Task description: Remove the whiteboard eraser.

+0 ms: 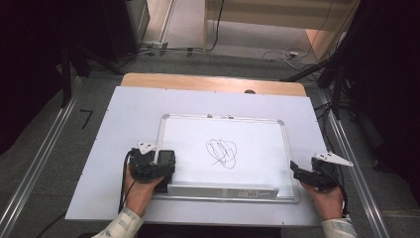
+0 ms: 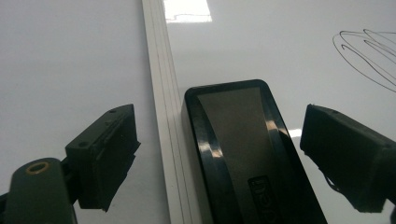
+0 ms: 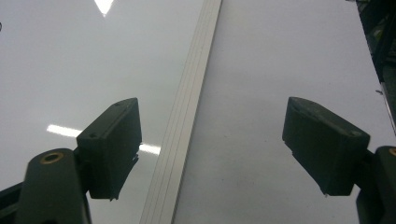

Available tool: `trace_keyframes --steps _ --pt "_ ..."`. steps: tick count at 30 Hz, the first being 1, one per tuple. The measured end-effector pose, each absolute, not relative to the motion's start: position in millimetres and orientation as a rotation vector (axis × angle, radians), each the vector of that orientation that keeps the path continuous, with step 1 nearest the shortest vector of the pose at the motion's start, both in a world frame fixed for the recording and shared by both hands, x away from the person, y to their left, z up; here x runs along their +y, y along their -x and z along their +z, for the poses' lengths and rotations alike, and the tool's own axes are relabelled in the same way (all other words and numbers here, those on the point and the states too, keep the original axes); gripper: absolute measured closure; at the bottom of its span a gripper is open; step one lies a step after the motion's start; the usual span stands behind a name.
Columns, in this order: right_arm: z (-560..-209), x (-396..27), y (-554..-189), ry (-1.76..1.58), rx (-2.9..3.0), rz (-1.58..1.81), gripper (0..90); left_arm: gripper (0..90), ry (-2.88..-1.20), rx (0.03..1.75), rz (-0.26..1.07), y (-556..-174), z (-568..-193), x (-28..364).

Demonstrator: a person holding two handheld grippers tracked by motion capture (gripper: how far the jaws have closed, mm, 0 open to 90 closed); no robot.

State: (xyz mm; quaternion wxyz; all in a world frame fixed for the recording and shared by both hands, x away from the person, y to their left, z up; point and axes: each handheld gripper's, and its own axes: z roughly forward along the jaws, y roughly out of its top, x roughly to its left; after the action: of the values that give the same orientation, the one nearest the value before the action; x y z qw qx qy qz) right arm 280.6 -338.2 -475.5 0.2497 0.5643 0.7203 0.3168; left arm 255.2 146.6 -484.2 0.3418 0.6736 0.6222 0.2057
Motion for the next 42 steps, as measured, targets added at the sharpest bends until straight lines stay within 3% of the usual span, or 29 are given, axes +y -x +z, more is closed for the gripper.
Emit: trace_keyframes --steps 11,19,21,28,42 --pt "-475.5 -338.0 -280.5 -1.536 1.963 0.862 18.3 16.0 -1.797 1.609 0.578 -254.5 -488.7 132.6" --pt "-475.4 -338.0 -280.4 -1.535 1.965 0.862 18.4 24.0 -1.845 1.611 0.562 -256.6 -493.2 128.5" --pt "-475.4 -338.1 -280.5 -1.536 1.964 0.862 18.4 30.8 -1.850 1.615 0.576 -256.7 -493.5 127.1" --pt "-475.3 -338.2 -280.4 -1.537 1.963 0.862 18.3 39.0 -1.870 1.576 0.593 -257.7 -492.4 125.8" --pt "-475.2 -338.3 -280.3 -1.536 1.963 0.861 18.4 35.8 -1.888 1.557 0.619 -256.7 -496.7 122.7"
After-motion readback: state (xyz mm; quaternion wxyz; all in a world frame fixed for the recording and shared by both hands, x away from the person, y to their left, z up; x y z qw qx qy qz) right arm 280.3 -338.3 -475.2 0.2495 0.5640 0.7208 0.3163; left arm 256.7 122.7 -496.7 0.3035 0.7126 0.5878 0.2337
